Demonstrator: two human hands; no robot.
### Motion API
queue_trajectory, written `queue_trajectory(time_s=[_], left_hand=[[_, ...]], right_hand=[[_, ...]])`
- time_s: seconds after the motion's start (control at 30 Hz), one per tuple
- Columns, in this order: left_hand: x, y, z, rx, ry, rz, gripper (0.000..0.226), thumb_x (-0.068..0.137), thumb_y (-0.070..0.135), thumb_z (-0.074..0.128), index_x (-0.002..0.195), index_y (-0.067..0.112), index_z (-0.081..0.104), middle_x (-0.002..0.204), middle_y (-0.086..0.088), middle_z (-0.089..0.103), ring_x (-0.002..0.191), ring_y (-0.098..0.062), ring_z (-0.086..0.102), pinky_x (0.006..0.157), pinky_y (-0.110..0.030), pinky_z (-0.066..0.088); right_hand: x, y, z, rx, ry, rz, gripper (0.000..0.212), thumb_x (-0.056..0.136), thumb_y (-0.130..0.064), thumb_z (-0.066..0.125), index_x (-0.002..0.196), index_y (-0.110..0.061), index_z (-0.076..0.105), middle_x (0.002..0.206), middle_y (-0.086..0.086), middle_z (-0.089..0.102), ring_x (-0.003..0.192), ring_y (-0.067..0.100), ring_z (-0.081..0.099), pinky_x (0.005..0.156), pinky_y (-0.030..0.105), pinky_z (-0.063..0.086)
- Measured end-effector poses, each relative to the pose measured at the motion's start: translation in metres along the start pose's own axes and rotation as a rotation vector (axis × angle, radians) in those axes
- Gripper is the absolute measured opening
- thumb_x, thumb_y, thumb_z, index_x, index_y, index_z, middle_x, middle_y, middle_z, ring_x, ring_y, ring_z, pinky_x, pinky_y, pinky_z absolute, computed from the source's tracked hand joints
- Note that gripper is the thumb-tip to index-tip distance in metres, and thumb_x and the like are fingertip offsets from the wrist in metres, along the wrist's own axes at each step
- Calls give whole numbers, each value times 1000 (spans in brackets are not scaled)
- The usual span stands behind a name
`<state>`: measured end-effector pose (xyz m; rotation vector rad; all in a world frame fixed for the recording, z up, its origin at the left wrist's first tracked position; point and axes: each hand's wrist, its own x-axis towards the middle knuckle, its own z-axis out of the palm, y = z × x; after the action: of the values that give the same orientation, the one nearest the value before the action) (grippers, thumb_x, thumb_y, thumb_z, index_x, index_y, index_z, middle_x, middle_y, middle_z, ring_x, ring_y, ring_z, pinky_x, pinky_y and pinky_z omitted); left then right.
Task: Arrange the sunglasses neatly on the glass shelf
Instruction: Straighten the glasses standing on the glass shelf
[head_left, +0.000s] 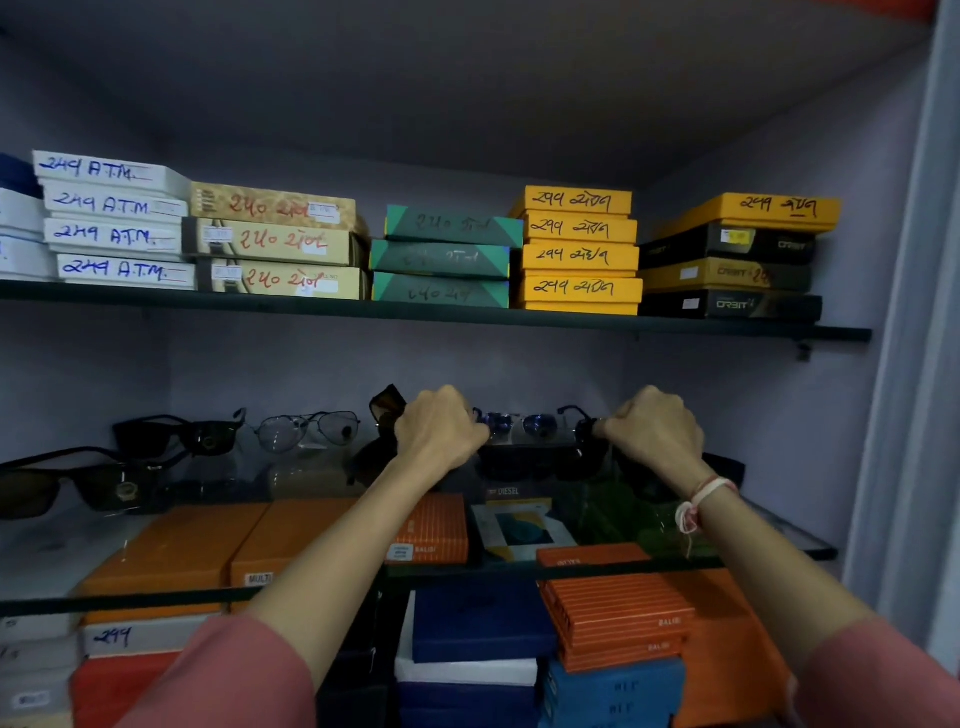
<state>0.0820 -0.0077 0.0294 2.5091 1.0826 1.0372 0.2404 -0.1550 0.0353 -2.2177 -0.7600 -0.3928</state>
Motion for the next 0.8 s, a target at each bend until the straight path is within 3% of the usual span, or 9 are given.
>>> queue_trajectory(time_s=[0.07,0.17,0.33,0.43,0.57,0.7,0.8], left_hand=[[4,3,6,-38,-65,-28,16,75,19,65,63,9,68,63,-3,61,59,-23,58,49,-26,41],[8,6,15,-66,-130,-53,31,75,21,66,49,12,50,49,-1,49,50,-20,48,43,-23,32],[14,9,25,-100,-225,-86,39,77,22,68,47,13,45,46,0,44,44,-16,40,44,-24,29],[18,11,27,-114,-258,-96,36,78,25,70,51,12,51,52,-1,51,48,-15,44,45,-25,31],[22,13,24,-96,-301,-91,23,75,33,72,69,10,69,69,-5,66,58,-18,54,47,-26,36],[20,8,13,-22,-342,-101,44,72,53,72,73,10,79,63,2,72,59,-14,59,55,-26,46],[19,-9,-1,59,-233,-123,47,74,55,72,81,9,79,76,-2,76,78,-19,71,69,-31,58]], right_hand=[[5,5,2,-29,-63,22,32,76,-34,74,78,-2,71,82,13,69,76,31,67,62,31,45],[10,11,3,-74,-110,20,31,77,-34,73,75,-5,63,81,11,66,73,28,63,58,28,42],[17,16,8,-171,-138,-22,30,80,-34,70,75,-7,58,81,10,65,75,29,65,60,30,46],[20,17,10,-218,-151,-54,29,81,-34,68,79,-7,58,86,11,66,80,31,67,65,32,48],[24,16,12,-325,-169,-97,30,83,-37,67,81,-9,57,93,11,69,78,28,62,70,32,45],[26,6,13,-494,-143,-152,44,82,-58,64,82,-15,53,100,7,70,97,27,66,85,36,40],[24,-17,17,-477,-59,-201,44,82,-59,63,88,-15,60,101,8,71,97,27,67,88,37,41]])
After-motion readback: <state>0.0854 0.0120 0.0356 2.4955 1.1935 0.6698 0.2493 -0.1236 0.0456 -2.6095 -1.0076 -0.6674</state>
